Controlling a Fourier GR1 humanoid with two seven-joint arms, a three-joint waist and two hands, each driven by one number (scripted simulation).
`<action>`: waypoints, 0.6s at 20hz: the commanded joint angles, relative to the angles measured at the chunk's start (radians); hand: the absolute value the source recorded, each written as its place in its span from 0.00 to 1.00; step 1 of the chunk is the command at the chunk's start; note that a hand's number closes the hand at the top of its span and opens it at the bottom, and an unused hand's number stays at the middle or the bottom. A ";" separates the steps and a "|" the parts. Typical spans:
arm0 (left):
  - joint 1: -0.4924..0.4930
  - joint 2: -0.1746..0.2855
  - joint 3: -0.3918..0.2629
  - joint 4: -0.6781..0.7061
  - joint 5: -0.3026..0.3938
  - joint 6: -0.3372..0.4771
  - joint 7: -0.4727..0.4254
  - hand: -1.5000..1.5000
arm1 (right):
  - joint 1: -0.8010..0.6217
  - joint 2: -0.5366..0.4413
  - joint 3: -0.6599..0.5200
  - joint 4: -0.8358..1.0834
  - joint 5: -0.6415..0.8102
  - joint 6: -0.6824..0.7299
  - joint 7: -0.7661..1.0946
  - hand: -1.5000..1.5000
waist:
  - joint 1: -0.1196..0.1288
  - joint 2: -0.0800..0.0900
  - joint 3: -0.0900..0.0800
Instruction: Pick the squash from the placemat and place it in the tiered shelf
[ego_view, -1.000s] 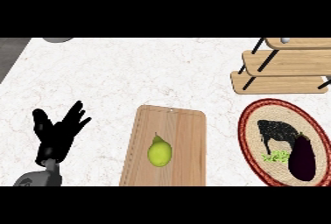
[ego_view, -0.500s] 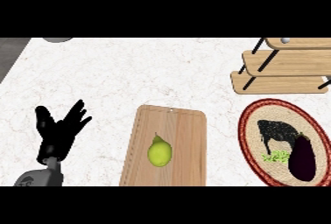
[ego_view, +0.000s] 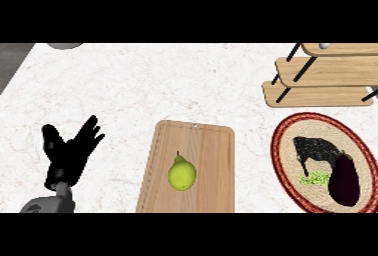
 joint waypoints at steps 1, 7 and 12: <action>-0.003 -0.019 0.001 0.057 -0.007 0.007 -0.027 0.50 | -0.044 0.020 -0.087 0.054 -0.065 -0.025 0.082 0.00 | -0.006 0.002 -0.003; 0.023 0.011 0.008 -0.007 0.007 -0.016 0.015 0.50 | -0.088 -0.007 -0.205 0.112 -0.172 -0.015 0.112 0.00 | 0.002 0.002 -0.002; -0.004 0.013 0.020 0.036 0.008 -0.018 0.015 0.50 | -0.151 0.001 -0.284 0.162 -0.247 -0.042 0.172 0.00 | 0.003 0.004 -0.003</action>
